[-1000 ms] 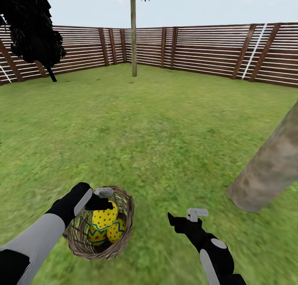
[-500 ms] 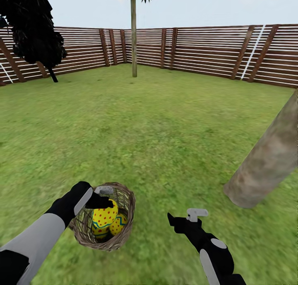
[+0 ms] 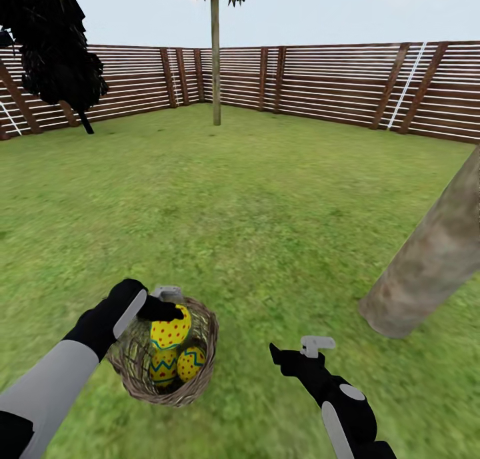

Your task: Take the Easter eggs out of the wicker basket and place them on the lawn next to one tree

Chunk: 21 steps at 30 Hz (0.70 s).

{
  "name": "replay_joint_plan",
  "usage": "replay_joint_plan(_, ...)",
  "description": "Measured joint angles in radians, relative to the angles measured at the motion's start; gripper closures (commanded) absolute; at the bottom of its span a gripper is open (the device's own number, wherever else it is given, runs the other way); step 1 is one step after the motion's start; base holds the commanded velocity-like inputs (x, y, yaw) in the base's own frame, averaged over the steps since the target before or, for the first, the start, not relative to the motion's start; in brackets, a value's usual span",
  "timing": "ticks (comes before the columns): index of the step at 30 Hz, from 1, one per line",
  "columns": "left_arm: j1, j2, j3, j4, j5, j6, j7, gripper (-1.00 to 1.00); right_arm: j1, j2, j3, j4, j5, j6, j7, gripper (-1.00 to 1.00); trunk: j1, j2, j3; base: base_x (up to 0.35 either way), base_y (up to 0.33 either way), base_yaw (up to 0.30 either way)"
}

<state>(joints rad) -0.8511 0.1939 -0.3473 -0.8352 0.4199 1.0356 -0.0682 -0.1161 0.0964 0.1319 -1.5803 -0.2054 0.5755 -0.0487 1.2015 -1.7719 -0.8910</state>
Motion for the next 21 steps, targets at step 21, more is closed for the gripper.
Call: replay_joint_plan(21,0.01,0.054,-0.001,-0.322,0.001,0.009,0.002,1.0,0.0,-0.001,-0.002,0.001,-0.002,-0.002,0.0,-1.0,-0.069,0.126,0.066,0.0,0.0,-0.097)
